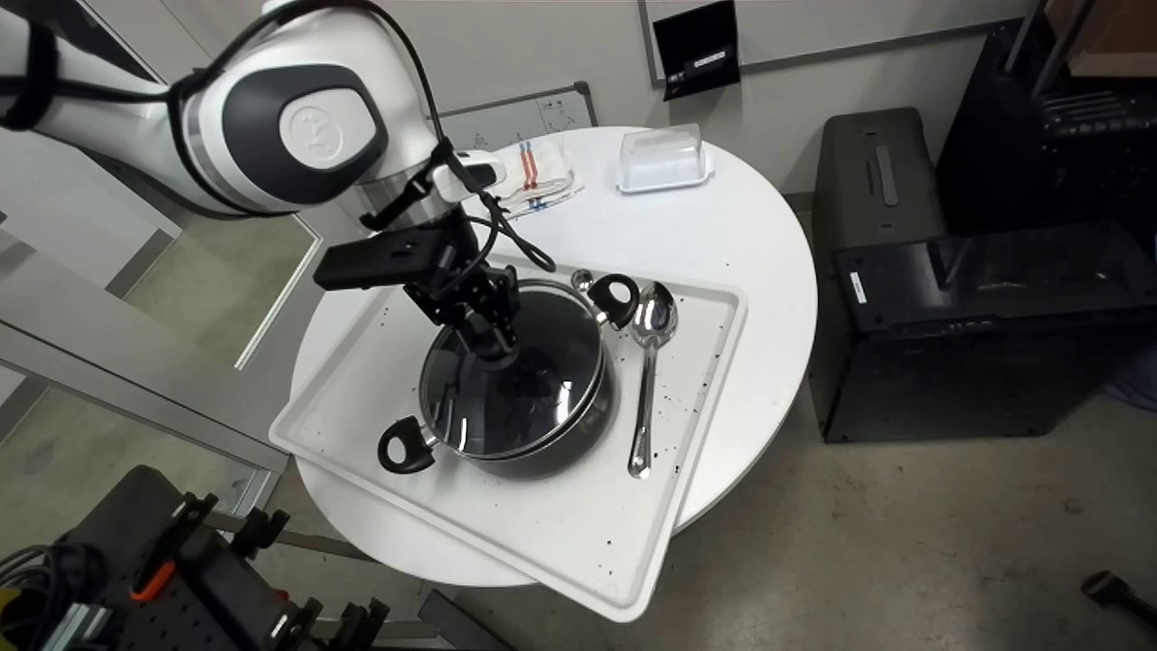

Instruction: Put the glass lid on the black pot.

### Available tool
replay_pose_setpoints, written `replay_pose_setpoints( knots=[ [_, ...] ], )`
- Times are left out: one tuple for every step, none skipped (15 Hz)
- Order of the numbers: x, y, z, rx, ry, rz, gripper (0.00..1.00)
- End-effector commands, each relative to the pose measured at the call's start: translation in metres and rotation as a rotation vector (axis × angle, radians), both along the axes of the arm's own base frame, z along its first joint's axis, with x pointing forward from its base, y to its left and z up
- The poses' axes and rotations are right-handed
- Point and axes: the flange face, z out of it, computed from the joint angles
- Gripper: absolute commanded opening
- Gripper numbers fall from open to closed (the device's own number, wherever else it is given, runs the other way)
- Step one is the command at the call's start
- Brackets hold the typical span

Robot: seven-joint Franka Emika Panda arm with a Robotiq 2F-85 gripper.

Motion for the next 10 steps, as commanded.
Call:
replay_pose_setpoints(
  knots=[
    [0.0058,0.0023,0.0045,0.015,-0.019,-0.003,0.25],
    [0.0057,0.0027,0.0041,0.016,-0.02,-0.002,0.25],
    [0.0055,0.0032,0.0038,0.017,-0.021,-0.001,0.25],
    [0.0053,0.0036,0.0035,0.018,-0.022,0.0,0.25],
    [0.005,0.0039,0.0029,0.019,-0.022,0.001,0.25],
    [0.0048,0.0042,0.0024,0.02,-0.022,0.001,0.25],
    [0.0039,0.0043,0.002,0.022,-0.02,0.001,0.25],
    [0.0033,0.0045,0.0012,0.023,-0.019,0.002,0.25],
    [0.0028,0.0046,0.0004,0.023,-0.017,0.002,0.25],
    [0.002,0.0047,-0.0001,0.024,-0.015,0.002,0.25]
  ],
)
